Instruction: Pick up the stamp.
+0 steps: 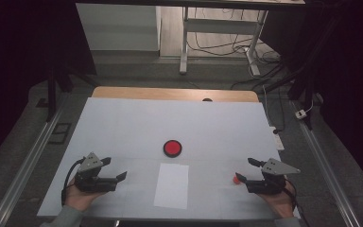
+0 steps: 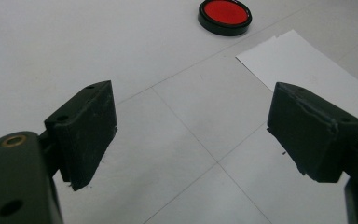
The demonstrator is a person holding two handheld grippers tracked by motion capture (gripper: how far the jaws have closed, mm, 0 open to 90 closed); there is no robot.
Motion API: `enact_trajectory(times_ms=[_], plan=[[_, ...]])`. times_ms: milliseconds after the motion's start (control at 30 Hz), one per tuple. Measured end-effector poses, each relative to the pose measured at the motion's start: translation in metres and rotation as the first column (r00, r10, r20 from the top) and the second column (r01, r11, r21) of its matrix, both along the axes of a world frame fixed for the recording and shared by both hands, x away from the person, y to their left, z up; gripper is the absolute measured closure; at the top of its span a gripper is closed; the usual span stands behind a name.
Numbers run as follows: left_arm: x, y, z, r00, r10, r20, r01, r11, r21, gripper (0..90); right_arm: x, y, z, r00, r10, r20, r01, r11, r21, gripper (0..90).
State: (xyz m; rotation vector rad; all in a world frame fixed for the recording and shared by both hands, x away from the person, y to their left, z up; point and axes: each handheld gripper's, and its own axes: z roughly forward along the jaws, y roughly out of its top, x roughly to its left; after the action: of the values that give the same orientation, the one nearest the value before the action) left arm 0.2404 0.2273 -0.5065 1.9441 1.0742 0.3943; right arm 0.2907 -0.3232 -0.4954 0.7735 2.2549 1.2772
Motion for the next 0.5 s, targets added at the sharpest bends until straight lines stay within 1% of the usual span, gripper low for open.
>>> enact_trajectory(times_ms=[33,133,300,400,500], plan=[[0.0000,0.0000,0.0000,1.0000,0.000,0.000,0.000,1.0000,0.000,16.0,0.0005,-0.0006,-0.0007,1.0000,0.002,-0.002,-0.002,1.000,0.007,23.7],[0.0002,0.0015,-0.0010,1.0000,0.002,-0.002,-0.002,1.0000,-0.006,16.0,0.0012,-0.0022,-0.0012,1.0000,-0.001,-0.004,0.001,1.000,0.003,23.9],[0.0015,0.0021,-0.0030,1.0000,0.005,-0.007,-0.005,1.0000,-0.002,16.0,0.0012,-0.0033,-0.0004,1.0000,-0.006,-0.002,0.006,1.000,0.003,24.3],[0.0020,0.0014,-0.0046,0.9999,0.012,-0.007,-0.012,0.9998,0.015,15.9,0.0013,-0.0047,0.0009,1.0000,-0.010,0.002,0.010,1.000,-0.003,24.7],[0.0025,0.0011,-0.0055,0.9999,0.012,-0.008,-0.011,0.9997,0.020,15.9,0.0008,-0.0073,0.0024,0.9998,-0.018,0.005,0.018,1.000,0.013,25.4]])
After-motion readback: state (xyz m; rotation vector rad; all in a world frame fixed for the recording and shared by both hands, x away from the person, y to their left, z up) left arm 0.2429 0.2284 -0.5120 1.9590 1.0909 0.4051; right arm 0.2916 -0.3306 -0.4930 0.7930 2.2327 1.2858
